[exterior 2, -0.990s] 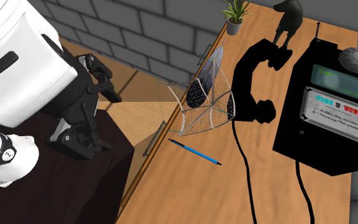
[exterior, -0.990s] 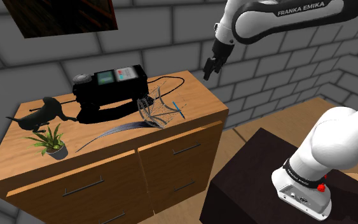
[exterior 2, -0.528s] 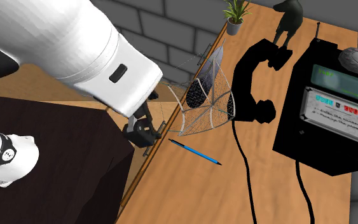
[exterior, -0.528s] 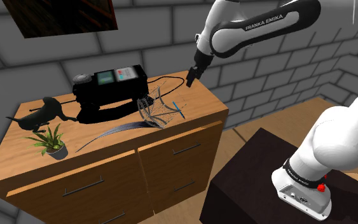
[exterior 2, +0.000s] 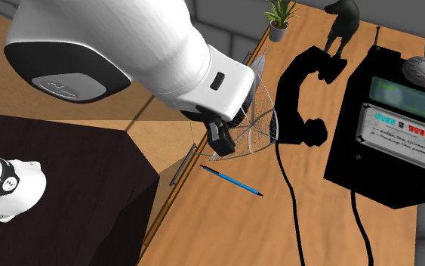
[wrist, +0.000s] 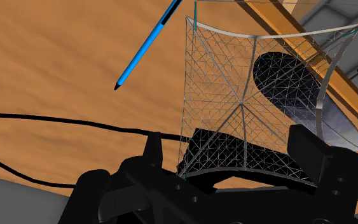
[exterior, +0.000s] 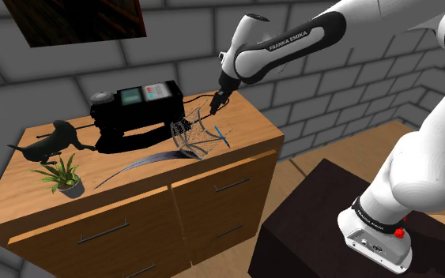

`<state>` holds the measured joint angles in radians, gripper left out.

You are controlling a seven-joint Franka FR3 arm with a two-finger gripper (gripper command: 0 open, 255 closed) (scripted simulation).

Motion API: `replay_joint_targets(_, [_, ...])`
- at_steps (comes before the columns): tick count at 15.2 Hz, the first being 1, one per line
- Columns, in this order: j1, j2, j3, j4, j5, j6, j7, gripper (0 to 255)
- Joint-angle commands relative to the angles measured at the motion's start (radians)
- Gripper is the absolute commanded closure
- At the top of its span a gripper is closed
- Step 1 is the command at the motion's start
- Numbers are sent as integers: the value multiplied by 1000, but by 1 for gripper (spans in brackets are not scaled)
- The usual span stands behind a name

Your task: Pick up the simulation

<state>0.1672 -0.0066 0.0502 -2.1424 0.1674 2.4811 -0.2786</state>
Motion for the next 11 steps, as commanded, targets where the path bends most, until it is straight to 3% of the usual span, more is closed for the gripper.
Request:
replay_joint_targets(1, [1, 22, 1, 0, 7, 25, -11, 0])
replay_joint_targets(8, [3, 58, 4, -35, 20, 96, -27, 0])
replay_joint_targets(9, [3, 56, 4, -35, 19, 93, -26, 255])
replay_joint_targets(11, [3, 56, 4, -34, 19, 92, -25, 255])
